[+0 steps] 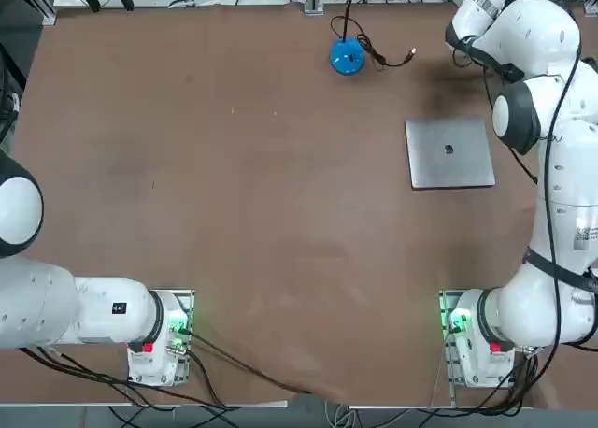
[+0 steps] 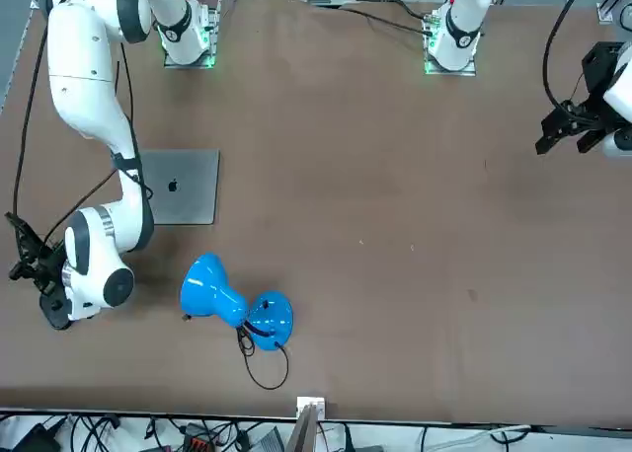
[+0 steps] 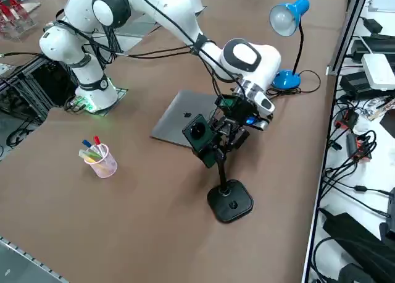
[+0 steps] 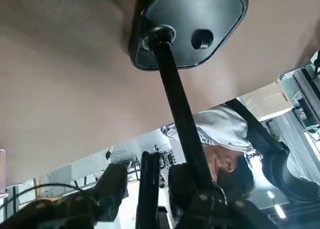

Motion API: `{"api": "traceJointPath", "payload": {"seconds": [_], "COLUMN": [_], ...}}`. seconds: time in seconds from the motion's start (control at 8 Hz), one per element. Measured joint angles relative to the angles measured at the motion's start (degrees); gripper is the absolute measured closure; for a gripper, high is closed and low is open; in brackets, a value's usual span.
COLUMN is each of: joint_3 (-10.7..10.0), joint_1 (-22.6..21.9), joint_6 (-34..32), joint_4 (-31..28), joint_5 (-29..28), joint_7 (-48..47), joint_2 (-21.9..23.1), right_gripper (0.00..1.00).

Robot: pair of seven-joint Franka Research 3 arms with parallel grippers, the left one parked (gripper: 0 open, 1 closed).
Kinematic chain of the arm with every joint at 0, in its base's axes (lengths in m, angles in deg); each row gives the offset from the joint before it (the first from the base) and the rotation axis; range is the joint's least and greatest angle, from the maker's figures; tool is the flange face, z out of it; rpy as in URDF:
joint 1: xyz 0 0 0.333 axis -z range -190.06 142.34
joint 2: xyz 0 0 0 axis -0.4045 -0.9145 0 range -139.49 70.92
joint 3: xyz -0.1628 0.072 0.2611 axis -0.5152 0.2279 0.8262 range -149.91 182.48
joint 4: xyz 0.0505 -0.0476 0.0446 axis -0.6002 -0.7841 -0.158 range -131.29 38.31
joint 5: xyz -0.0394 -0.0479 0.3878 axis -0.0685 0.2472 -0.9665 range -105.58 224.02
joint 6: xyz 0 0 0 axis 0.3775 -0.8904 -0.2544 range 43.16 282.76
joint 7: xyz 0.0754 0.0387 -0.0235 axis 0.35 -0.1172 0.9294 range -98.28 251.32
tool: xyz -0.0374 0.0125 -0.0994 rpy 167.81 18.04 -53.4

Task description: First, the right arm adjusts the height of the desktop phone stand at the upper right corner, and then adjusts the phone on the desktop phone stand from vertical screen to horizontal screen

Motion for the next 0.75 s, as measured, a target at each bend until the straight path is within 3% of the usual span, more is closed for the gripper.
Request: {"api": "traceJointPath", "payload": {"seconds": [0.5, 0.75], "joint_3": [0.0, 0.2], "joint_1": [-0.3, -0.4], "joint_6": [0.0, 0.2], "joint_4": [0.1, 0.8], "joint_5": [0.1, -0.2], "joint_7": [-0.1, -0.2], "joint_2": [-0.1, -0.1], "right_gripper": [0.8, 0.81]}}
